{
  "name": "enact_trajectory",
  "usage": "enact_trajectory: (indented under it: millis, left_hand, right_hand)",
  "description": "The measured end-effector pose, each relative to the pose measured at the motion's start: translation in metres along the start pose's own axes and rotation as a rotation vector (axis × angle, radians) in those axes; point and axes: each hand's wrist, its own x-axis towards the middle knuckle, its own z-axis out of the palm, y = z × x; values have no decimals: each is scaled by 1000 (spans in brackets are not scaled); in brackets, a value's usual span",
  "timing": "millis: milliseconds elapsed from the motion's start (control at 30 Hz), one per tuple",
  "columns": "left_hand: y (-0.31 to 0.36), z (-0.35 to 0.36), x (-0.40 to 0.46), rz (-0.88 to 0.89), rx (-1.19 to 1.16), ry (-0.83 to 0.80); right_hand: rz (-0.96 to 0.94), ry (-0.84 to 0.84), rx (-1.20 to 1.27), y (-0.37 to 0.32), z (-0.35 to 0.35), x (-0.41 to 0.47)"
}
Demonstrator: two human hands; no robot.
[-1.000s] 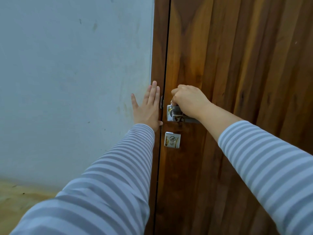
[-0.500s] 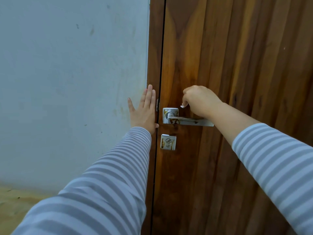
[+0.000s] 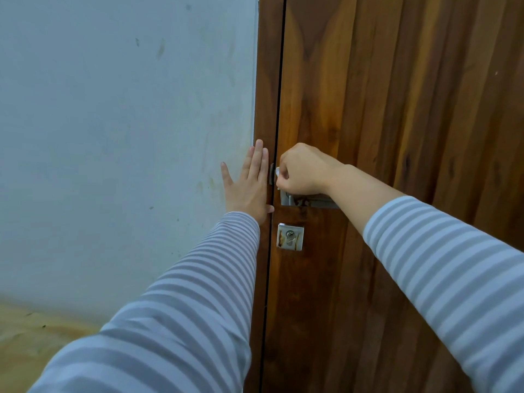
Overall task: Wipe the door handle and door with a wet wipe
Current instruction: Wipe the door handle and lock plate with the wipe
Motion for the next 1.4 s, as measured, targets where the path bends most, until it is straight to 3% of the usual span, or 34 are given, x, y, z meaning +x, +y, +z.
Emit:
enact_trajectory:
  millis: [300, 500, 900, 1400]
  left_hand:
    - [-1, 2, -1, 3, -6, 8]
    - [0, 2, 0, -4, -6, 10]
    - [0, 1, -1, -10, -4, 0]
    - [2, 0, -1, -33, 6, -14]
  right_hand:
    - [38, -4, -75, -8, 2, 14]
    - [82, 88, -29, -8, 10, 15]
    - [227, 97, 29, -6, 12, 15]
    - [291, 67, 44, 34, -10, -22]
